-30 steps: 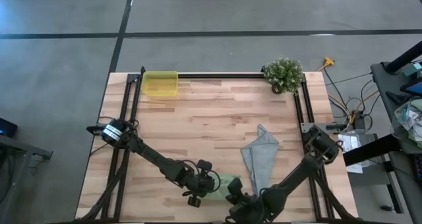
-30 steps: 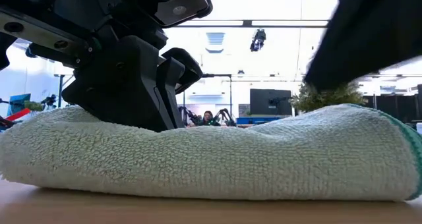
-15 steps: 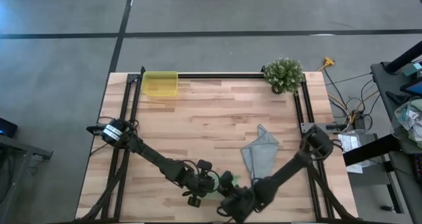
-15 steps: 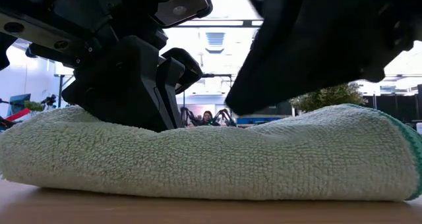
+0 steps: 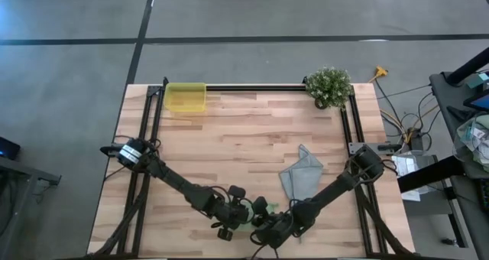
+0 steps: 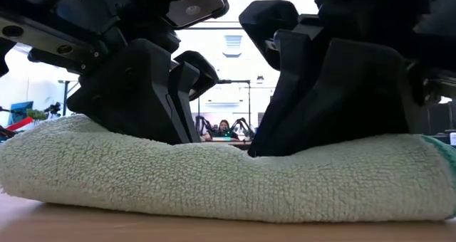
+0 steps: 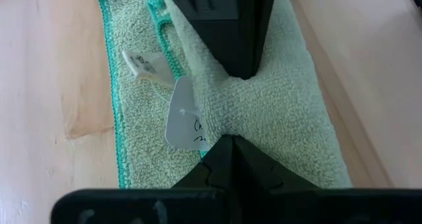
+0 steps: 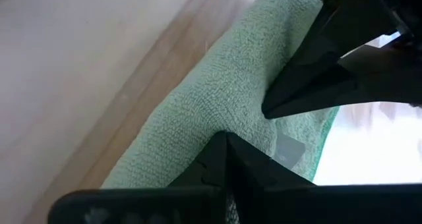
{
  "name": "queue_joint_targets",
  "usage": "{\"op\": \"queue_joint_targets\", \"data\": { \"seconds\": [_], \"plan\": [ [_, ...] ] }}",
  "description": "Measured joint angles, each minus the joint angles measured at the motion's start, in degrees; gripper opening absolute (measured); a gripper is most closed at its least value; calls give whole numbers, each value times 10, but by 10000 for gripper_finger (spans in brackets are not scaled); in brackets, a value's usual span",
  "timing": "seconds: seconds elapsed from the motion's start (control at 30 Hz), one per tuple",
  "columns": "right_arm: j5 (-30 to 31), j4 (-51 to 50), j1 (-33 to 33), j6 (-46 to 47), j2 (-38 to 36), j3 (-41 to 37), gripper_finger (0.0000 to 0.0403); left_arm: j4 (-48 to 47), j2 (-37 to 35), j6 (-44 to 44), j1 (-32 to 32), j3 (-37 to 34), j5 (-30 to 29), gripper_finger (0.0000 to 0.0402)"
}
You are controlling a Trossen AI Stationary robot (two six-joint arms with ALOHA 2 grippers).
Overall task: Roll microfiber towels into tight, uniform cylinder then place into a basket
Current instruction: Roll the green towel
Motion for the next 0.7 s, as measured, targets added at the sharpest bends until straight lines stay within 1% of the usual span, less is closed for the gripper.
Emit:
{"op": "queue_joint_targets", "data": {
  "seconds": [0.3,0.4,0.6,0.7],
  "plan": [
    [-21,9,-13,19,-1,-10,9,-2,-7,-3,0,0,-7,0],
    [-42,10,-18,29,-2,-13,9,-7,-19,-3,0,0,-7,0],
    [-43,31,-18,31,-2,-27,8,-10,-47,2,-2,0,-14,0],
    [-49,51,-19,31,-2,-37,8,-39,-57,23,-5,0,-21,0]
  ]
}}
